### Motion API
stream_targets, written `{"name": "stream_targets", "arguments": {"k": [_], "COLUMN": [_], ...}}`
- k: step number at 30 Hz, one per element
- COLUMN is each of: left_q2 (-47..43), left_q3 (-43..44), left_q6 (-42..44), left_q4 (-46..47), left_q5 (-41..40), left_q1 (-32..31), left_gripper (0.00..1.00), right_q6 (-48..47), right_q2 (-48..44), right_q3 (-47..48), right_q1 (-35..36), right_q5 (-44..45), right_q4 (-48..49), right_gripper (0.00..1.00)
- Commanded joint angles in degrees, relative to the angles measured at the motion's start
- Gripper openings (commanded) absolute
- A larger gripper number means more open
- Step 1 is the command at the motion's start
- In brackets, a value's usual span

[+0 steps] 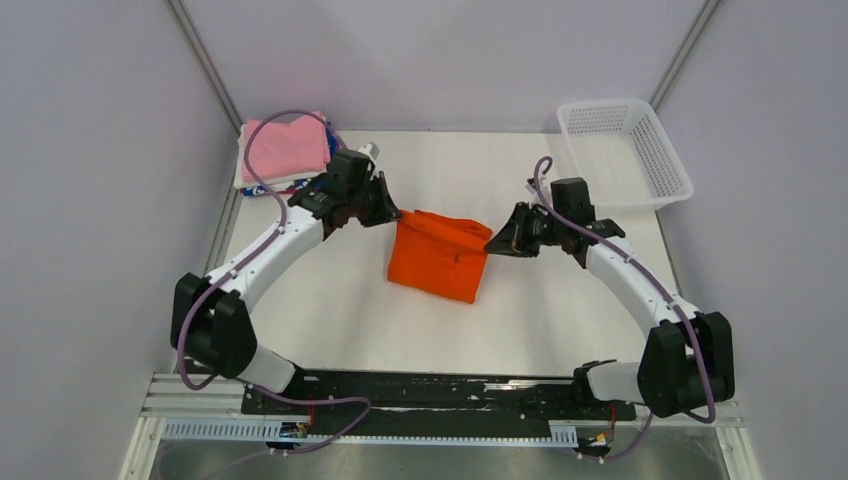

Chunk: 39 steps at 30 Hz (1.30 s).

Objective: Fold and stack the t-shirts
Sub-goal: Fold the long partially folded tshirt into a neat square, then smooth out wrinkles on the folded tshirt

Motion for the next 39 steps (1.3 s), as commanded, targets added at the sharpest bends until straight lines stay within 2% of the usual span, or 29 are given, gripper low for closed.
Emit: {"name": "stream_targets", "arguments": {"k": [1,12,20,22,23,24,25,26,27,28,30,33,37,39], "left_q2": [6.35,23.09,33.43,35.87,37.4,38.08,39.12,39.34,39.26,38.92,37.38,33.57,26.66,22.69], "left_q3": [6.65,17.71,24.47,26.46,28.54,29.7,32.03,33.02,34.34,34.7,34.91,32.22,24.18,17.54], "left_q6": [3.62,5.77,6.14,5.68,4.97,4.74,4.56,4.62,4.69,4.82,5.0,4.82,5.09,4.23], "left_q4": [4.04,4.08,2.76,1.84,0.42,-0.14,-1.34,-1.77,-2.01,-1.88,-1.48,-0.18,1.03,4.19], "left_q5": [-4.49,-8.16,-6.82,-6.56,-6.44,-5.62,-5.13,-4.48,-4.08,-2.96,-0.43,5.1,9.4,12.56], "left_q1": [2.08,3.21,4.45,4.61,4.84,4.98,5.09,5.1,5.12,5.12,5.12,4.66,2.5,1.21], "left_gripper": [0.0,0.0,0.0,0.0,0.0,0.08,0.17,0.47,0.66,0.91,0.99,1.0,1.0,1.0], "right_q6": [-1.67,-1.77,-0.37,-0.11,0.11,0.11,0.14,0.25,0.32,0.44,0.9,2.21,6.25,8.58], "right_q2": [3.71,17.06,26.36,27.87,28.67,29.52,30.18,30.5,30.6,30.45,28.79,25.72,21.54,19.62], "right_q3": [4.78,9.72,13.55,14.66,15.36,16.32,17.45,18.47,19.48,20.12,20.43,18.58,13.2,9.11], "right_q1": [-1.94,-5.62,-6.57,-6.53,-6.64,-6.61,-6.61,-6.66,-6.64,-6.65,-6.56,-6.19,-3.5,-1.75], "right_q5": [2.69,4.15,7.15,8.32,8.36,7.8,7.51,7.4,7.22,7.18,6.73,3.68,-4.92,-9.62], "right_q4": [4.6,9.67,12.5,12.67,12.61,12.55,12.15,11.66,11.22,10.76,10.38,10.71,14.66,18.81], "right_gripper": [0.0,0.0,0.0,0.03,0.09,0.22,0.41,0.58,0.69,0.77,0.84,0.91,0.98,1.0]}}
